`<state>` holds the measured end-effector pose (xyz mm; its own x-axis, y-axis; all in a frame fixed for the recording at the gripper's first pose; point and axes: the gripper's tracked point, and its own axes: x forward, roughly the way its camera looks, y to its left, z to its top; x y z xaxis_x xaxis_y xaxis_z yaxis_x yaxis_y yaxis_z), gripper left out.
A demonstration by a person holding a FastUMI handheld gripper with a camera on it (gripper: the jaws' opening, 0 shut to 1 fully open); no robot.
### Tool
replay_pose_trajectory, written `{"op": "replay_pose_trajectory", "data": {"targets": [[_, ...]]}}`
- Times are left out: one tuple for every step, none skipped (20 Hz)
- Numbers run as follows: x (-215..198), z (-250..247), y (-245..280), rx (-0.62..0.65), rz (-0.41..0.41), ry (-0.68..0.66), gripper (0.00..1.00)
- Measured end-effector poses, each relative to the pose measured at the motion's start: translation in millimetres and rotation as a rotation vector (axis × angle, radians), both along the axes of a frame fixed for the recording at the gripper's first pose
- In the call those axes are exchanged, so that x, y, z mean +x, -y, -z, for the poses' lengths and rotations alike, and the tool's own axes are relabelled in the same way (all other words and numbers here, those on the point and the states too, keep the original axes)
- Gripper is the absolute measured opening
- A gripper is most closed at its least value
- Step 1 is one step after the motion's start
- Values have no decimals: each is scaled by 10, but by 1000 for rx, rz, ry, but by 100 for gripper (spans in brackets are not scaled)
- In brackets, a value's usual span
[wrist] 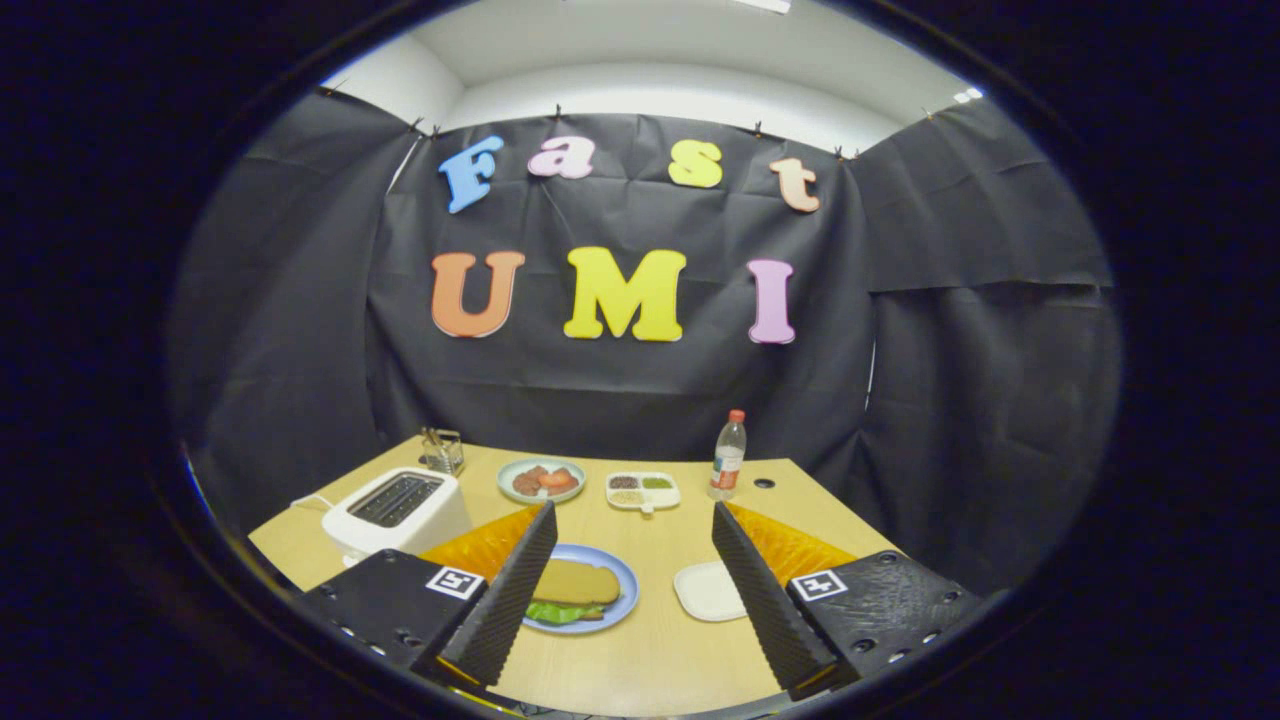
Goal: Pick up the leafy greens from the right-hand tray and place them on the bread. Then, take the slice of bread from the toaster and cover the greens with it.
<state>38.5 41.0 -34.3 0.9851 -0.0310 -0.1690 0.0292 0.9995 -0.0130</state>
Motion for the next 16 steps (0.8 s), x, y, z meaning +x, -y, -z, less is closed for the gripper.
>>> {"op": "replay_pose_trajectory", "data": {"targets": [[-98,-97,40,21,-7,21,95],[-202,-158,80,30,-16,34,95],[-292,-204,128,25,-21,42,95],[-364,-236,206,10,-19,48,95],[-425,-253,276,-7,-13,46,95],[-480,-213,315,-16,-10,43,95],[-511,-205,350,-16,-10,43,95],[-538,-193,370,-10,-14,43,95],[-548,-176,398,0,-18,39,95],[-551,-141,436,6,-22,33,95],[-555,-119,490,5,-19,25,95],[-541,-101,553,1,-13,23,95],[-541,-100,588,-2,-12,25,95],[-535,-101,586,2,-19,31,95],[-541,-101,583,8,-28,35,95],[-541,-94,630,10,-25,40,95]]}}
